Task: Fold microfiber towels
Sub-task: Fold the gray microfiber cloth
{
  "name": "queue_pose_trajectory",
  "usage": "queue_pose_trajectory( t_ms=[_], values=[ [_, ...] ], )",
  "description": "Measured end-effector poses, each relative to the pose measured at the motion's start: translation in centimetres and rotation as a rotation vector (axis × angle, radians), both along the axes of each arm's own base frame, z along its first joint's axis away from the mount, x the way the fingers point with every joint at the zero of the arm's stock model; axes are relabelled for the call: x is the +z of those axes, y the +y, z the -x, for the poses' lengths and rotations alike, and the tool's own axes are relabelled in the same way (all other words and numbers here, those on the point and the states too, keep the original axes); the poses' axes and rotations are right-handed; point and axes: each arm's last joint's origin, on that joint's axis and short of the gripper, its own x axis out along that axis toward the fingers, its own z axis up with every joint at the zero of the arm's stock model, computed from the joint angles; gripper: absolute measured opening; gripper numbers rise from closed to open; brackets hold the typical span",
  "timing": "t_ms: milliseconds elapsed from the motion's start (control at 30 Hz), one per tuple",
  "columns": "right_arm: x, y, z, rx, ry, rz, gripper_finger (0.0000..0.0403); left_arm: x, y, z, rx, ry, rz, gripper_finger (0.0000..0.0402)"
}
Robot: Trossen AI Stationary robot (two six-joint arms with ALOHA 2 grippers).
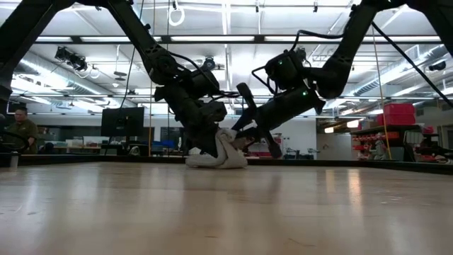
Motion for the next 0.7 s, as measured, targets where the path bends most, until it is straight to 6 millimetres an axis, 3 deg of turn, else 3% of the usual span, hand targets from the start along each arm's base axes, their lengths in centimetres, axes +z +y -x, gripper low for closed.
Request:
queue_pose_trajectory(
  t_ms=[167, 433, 700],
  values=[
    [-0.2, -0.1, 0.0, -0.022, 0.004, -0.002, 0.0019, 0.3, -0.2, -0.1, -0.006, -0.004, -0.022, 0.0],
    [-0.1, -0.7, 0.3, -0.045, 0.01, -0.005, 0.0019, 3.2, -0.8, 0.1, -0.012, -0.037, -0.182, 0.0],
    [-0.5, -1.4, 0.7, -0.061, 0.041, -0.01, 0.0019, 6.0, -1.2, 0.4, -0.009, -0.109, -0.218, 0.0]
  ],
)
